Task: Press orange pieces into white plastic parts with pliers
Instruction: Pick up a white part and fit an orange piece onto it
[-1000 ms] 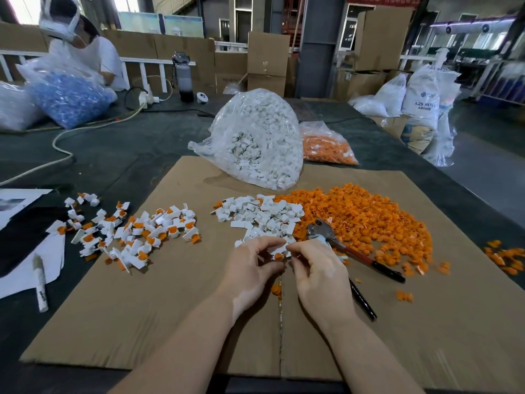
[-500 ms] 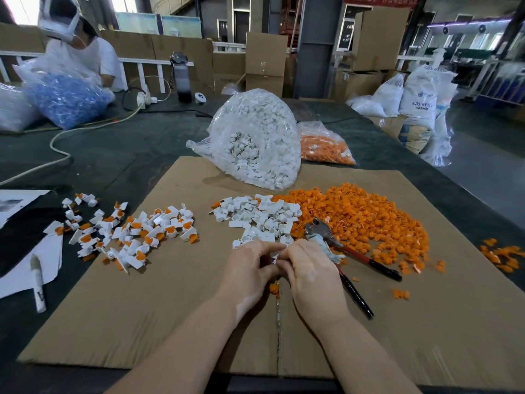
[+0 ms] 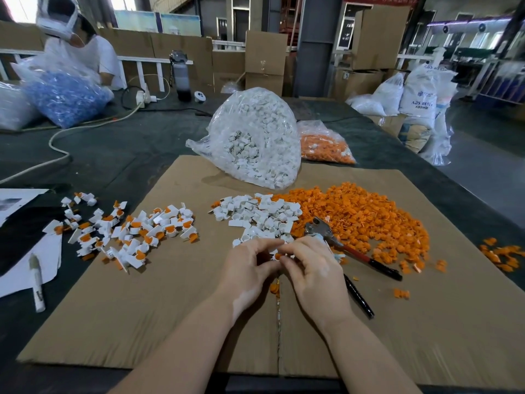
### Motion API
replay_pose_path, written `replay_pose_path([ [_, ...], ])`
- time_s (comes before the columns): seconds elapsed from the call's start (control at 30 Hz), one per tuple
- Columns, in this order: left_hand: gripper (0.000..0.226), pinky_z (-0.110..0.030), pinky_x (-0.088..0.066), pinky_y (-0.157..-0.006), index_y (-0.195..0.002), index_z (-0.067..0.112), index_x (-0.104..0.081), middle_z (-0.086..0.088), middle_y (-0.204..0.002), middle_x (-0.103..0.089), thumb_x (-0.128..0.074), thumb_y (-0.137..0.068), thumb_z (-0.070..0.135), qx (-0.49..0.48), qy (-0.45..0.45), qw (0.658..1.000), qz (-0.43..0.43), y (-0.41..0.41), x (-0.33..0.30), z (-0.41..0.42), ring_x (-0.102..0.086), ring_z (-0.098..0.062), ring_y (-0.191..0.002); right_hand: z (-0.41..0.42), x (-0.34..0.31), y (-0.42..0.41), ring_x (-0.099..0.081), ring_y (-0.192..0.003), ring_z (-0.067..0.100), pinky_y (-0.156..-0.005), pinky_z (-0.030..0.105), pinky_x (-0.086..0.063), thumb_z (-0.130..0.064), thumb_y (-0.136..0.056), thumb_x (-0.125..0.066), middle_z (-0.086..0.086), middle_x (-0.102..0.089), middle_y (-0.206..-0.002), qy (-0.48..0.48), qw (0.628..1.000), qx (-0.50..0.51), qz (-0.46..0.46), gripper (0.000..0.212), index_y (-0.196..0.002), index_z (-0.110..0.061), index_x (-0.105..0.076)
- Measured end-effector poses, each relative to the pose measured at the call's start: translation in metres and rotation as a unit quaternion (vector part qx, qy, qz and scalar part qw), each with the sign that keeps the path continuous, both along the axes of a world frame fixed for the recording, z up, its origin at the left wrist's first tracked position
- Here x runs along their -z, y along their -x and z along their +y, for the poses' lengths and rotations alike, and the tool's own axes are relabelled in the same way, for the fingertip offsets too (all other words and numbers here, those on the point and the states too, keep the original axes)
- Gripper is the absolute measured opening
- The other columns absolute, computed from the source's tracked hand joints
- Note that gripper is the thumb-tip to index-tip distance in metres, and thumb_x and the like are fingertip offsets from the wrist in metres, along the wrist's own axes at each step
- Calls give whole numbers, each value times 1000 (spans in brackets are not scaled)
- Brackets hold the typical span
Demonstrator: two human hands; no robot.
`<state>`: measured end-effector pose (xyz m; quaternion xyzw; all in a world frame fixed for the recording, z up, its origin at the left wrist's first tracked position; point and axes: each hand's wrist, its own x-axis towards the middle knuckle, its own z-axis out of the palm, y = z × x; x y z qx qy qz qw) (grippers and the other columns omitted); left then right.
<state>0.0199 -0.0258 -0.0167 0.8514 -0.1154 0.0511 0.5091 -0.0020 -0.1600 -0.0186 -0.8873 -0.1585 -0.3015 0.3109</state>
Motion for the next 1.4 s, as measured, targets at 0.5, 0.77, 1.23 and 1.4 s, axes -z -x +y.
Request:
replay_pose_path([
  [0.5, 32, -35, -31, -102, -122, 15, -61, -5, -124, -55, -59, -90, 17, -307, -118, 944, -8, -20, 2, 46, -40, -25, -119, 0, 7, -10, -57, -77, 33, -73, 44, -38, 9, -64, -76, 10, -64, -83, 57, 957, 285, 4, 20, -74, -8, -71],
  [0.77, 43, -44, -13, -111, -134, 17, -49, 1, -150, -29, -51, -94, 31, -304, -250, 919, 19, -21, 3, 55, -13, -24, -138, 3, 7, -9, -55, -72, 31, -68, 42, -40, 3, -59, -80, 10, -59, -80, 142, 942, 305, 17, 19, -65, -11, -68],
  [1.23, 16, -16, -20, -81, -100, 22, -69, 15, -96, -49, -61, -88, 14, -136, -141, 973, -121, -9, 5, 6, -30, -2, -97, 3, 9, -10, -53, -76, 31, -70, 42, -38, -17, -66, -81, 9, -56, -83, 150, 945, 290, 22, 12, -71, -18, -71],
  [1.4, 16, -19, -26, -85, -100, 20, -70, 10, -100, -58, -66, -85, 18, -88, -149, 972, -157, -5, 4, 2, -40, -9, -103, 2, 9, -12, -54, -80, 31, -72, 43, -37, -18, -69, -81, 10, -58, -88, 121, 954, 273, 40, 16, -77, -13, -69],
])
